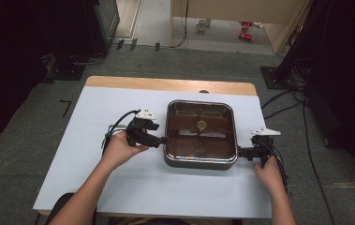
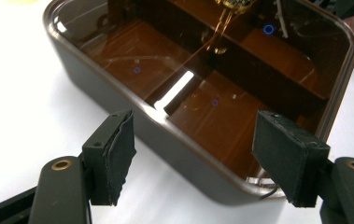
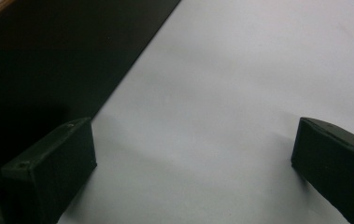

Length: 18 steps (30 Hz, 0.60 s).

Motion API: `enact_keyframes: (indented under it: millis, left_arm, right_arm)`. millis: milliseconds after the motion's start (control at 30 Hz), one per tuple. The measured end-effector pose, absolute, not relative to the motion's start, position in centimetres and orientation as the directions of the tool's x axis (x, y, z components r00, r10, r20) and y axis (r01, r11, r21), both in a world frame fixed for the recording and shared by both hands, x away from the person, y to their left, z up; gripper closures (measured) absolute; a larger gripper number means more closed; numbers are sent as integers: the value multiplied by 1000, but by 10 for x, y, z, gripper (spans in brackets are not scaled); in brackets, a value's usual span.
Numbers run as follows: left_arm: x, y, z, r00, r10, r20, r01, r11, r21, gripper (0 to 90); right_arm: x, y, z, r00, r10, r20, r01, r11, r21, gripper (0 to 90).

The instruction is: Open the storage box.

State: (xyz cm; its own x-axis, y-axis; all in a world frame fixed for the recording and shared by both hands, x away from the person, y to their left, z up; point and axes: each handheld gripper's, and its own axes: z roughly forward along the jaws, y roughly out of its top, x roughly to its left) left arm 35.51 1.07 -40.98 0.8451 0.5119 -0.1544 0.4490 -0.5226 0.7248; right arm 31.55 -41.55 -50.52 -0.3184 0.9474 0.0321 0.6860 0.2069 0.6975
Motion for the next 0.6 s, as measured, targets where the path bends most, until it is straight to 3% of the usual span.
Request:
enact_keyframes:
  millis: [600]
  left_arm:
    - [379,-44,-408,881,449,-151,402,-539,741,322]
  right_arm:
    - [315,-416,-505,-319,947,31,685,208,698,0]
